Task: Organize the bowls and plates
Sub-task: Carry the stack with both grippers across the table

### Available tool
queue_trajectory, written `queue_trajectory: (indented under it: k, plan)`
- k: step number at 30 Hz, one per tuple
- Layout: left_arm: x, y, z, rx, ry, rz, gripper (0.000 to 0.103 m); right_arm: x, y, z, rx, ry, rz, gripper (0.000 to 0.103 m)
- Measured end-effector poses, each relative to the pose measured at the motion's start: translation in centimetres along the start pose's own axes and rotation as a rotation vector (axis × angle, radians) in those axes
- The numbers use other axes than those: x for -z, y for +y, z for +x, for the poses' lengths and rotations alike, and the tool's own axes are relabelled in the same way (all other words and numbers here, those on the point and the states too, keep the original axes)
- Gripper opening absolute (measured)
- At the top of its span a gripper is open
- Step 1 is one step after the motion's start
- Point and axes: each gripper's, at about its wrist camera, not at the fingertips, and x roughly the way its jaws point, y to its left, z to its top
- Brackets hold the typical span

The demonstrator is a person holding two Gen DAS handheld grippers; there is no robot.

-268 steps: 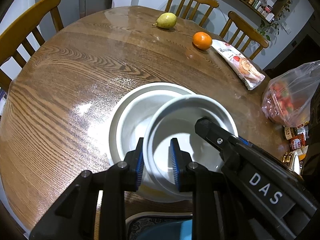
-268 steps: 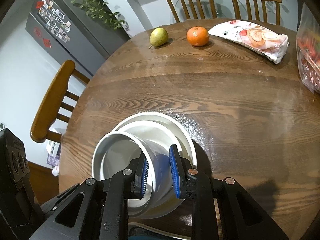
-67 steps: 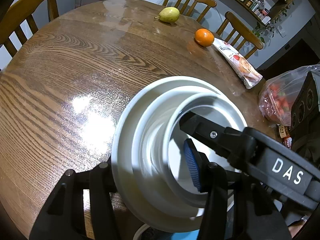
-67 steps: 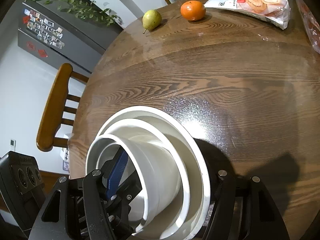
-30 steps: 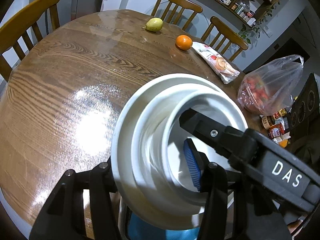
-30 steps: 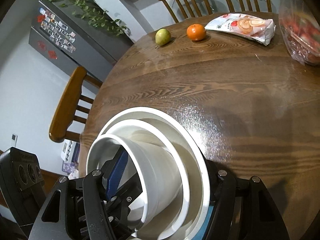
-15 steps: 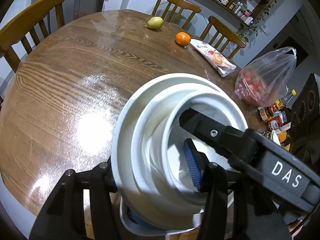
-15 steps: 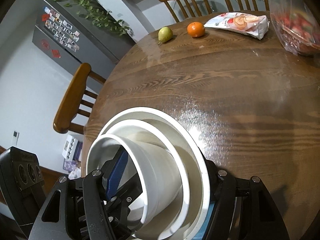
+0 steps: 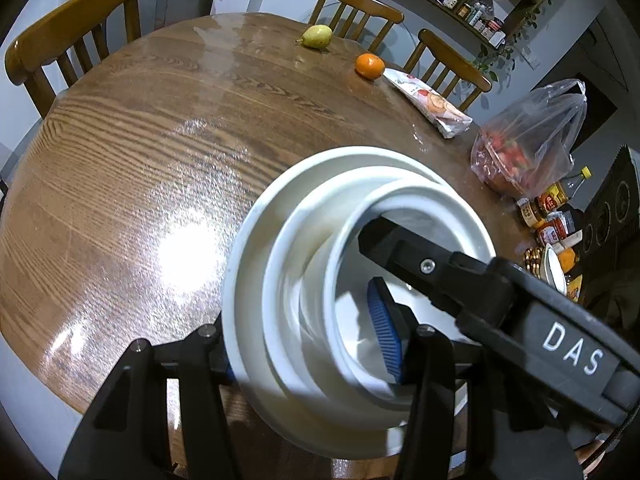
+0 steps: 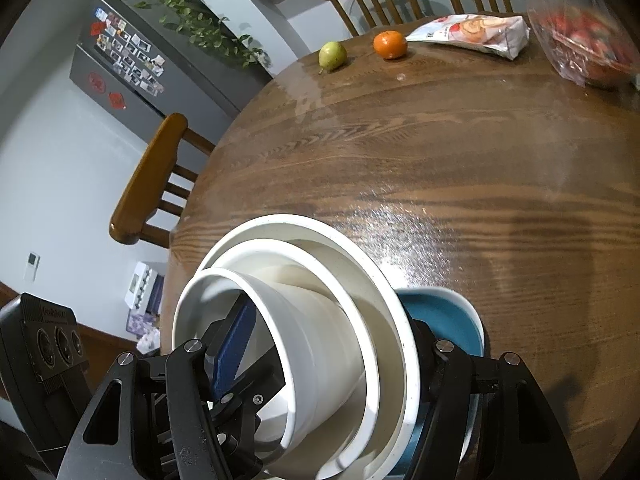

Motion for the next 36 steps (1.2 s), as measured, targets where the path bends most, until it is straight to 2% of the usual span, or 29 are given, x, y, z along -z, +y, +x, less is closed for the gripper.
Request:
queue_trajectory:
  k: [11,36]
  plan:
    - [1.2,0.2,0.9,0.001,0.028,0.005,0.05,1.4,-1.1,0.5,0.012,0.01,0.022,0.067]
    - [2.0,-0.5,2.0,-0.004,0.076,0.036,0.05,2.3,-2.7,0.3,0.015,0.012,0.062,0.067]
